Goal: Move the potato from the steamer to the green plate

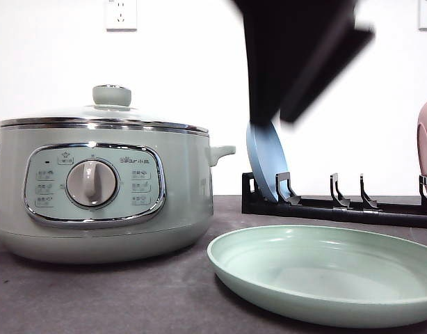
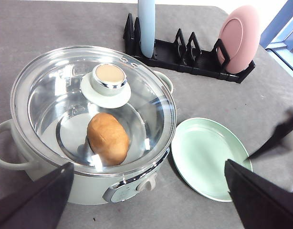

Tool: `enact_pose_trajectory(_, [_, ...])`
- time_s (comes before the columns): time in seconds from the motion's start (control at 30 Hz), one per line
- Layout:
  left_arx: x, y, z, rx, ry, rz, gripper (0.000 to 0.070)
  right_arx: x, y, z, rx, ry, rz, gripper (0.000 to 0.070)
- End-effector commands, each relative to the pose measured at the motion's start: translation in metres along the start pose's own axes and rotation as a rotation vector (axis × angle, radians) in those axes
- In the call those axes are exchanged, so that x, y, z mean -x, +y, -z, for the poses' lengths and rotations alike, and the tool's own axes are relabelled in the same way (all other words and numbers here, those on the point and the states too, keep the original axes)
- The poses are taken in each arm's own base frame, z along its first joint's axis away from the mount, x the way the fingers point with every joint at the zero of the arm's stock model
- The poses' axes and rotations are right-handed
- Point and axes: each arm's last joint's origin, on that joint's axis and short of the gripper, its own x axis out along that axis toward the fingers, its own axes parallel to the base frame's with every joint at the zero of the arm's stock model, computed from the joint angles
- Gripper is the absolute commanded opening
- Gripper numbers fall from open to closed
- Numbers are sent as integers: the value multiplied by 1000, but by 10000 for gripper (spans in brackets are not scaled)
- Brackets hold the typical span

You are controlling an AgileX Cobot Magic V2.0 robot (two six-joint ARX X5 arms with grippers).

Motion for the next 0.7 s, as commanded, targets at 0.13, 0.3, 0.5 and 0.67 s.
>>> enact_pose_trajectory(0.13, [3, -2, -5, -26, -20, 4, 641, 58, -24, -10, -78, -232, -33, 370])
enact_pose_trajectory(0.3, [3, -2, -5, -7, -21, 4, 641, 98, -46, -11, -139, -377, -147, 370])
enact_pose_trajectory(0.5, [3, -2, -5, -1, -21, 4, 641, 115, -62, -9, -165, -453, -384, 370])
enact_pose_trajectory(0.67, [3, -2, -5, -1, -21, 4, 641, 115, -72, -7, -186, -463, -439, 370])
